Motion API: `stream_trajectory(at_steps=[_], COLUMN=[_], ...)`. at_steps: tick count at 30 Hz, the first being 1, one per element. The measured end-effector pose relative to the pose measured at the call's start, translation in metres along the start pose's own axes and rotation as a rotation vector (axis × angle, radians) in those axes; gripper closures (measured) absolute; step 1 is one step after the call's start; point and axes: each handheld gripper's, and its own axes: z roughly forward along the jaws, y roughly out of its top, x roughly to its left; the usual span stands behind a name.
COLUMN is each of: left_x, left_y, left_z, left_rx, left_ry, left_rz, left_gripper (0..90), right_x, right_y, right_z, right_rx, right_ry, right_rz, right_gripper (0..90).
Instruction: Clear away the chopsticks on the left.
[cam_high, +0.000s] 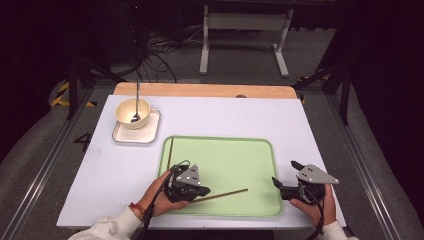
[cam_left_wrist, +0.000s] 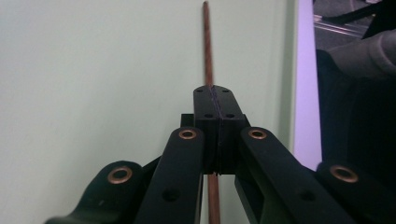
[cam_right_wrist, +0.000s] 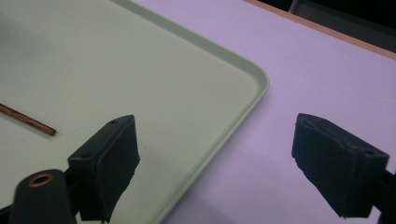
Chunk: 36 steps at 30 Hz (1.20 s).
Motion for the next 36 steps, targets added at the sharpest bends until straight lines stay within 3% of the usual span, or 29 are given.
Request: stream_trajectory(at_steps=[5, 13, 21, 28, 36], left_x=[-0.002, 0.001, 0.002, 0.003, 0.018], left_y=[0.017, 0.025, 0.028, 0.027, 0.023], left_z=[0.017, 0.033, 0.043, 0.056, 0.051], left_rx=[0.01, 0.015, 0.033, 0.078, 0.071], left_ry=[-0.027, -0.063, -0.087, -0.064, -0.006], left_rz=[0.06, 0.082, 0.108, 0.118, 0.058], left_gripper=[89.9, 86.7, 90.0, 90.0, 90.0], right_x=[0.001, 0.0, 0.0, 0.0, 0.0], right_y=[0.0, -0.002, -0.002, -0.003, -0.003], right_z=[0.0, 0.0, 0.0, 0.0, 0.0], right_rx=[-0.002, 0.005, 0.01, 0.012, 0.012], right_ry=[0.006, 0.008, 0.004, 0.006, 0.008], right_rz=[-0.004, 0.0, -0.002, -0.003, -0.006], right_gripper=[15.1, 15.2, 15.4, 15.4, 15.4])
